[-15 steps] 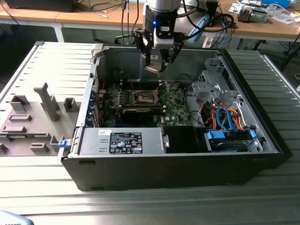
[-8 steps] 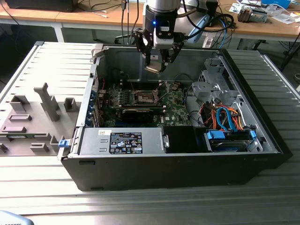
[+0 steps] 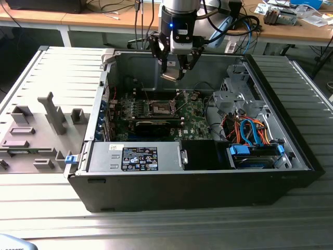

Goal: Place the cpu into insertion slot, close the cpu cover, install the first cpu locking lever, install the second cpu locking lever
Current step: 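Place the cpu into insertion slot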

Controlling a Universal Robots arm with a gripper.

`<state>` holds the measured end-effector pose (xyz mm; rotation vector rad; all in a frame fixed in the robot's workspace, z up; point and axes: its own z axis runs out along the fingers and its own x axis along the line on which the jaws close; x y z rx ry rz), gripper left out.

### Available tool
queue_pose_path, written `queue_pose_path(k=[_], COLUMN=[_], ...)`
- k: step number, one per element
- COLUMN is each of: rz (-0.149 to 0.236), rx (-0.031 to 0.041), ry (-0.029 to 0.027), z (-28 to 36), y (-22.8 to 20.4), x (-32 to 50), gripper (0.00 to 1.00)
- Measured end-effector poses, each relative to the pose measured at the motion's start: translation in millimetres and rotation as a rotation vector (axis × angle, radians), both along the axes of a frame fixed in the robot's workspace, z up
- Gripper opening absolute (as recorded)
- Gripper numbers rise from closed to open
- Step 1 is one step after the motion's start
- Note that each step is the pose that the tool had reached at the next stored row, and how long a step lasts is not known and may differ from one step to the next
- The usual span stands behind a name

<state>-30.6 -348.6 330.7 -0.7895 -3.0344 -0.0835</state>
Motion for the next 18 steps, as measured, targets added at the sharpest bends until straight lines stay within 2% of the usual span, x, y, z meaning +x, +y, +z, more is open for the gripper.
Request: queue_pose_path(k=[18], rz=[-0.012], rx=[0.0000], ry=[0.0000], z=[0.0], y=[0.0], x=[0.0], gripper=[0.55])
